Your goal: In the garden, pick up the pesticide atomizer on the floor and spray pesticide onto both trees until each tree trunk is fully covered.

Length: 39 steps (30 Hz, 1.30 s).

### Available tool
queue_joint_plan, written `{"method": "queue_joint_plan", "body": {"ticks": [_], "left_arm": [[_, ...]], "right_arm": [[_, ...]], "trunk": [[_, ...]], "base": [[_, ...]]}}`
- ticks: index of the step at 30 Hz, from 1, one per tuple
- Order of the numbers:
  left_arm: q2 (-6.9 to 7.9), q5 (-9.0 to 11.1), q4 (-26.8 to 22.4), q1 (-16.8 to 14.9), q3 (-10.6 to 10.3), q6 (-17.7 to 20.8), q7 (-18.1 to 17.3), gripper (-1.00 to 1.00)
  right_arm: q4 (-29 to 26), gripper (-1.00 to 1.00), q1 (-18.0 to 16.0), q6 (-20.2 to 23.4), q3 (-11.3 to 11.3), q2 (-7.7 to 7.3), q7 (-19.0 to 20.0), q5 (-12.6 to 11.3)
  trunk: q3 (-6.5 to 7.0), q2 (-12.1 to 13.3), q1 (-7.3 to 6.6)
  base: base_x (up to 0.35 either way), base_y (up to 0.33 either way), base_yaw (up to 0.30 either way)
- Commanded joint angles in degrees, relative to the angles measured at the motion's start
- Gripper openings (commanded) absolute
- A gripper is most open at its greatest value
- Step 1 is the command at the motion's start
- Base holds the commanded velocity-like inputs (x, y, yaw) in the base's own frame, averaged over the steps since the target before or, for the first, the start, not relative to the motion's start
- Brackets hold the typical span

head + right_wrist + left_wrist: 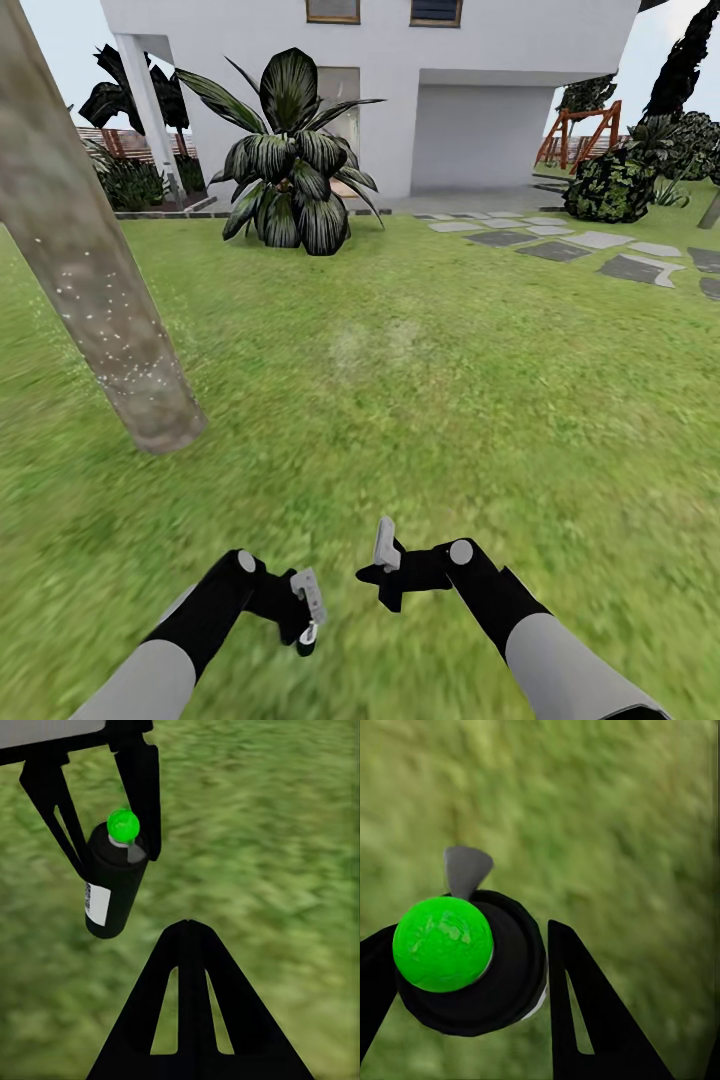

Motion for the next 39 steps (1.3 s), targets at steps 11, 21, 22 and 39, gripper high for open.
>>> {"method": "queue_joint_plan", "body": {"ticks": [11, 21, 22, 39], "left_arm": [[-3.01, 0.4, 0.2, 0.0, 0.3, -5.1, 0.5, -1.00], [-4.53, 0.4, 0.1, -0.1, 0.3, -5.1, 2.5, -1.00], [-4.76, 0.4, 0.1, -0.1, 0.3, -5.1, 2.5, -1.00], [-5.21, 4.3, 0.1, -0.2, 0.2, -5.5, 2.2, -1.00]], "right_arm": [[0.0, -1.00, 0.0, 0.0, 0.0, 0.00, 0.0, 0.0], [0.0, -1.00, 0.0, -0.1, 0.0, 0.23, 0.0, -0.1], [0.0, -1.00, 0.0, -0.1, 0.0, 0.25, 0.0, -0.1], [0.0, -1.00, 0.0, -0.1, 0.0, 0.26, 0.0, -0.1]], "trunk": [[0.00, 0.0, 0.00], [0.00, 0.0, 0.00], [0.00, 0.0, 0.00], [0.00, 0.0, 0.00]], "base": [[0.000, 0.000, 0.000], [0.000, 0.000, 0.000], [0.000, 0.000, 0.000], [0.000, 0.000, 0.000]]}}
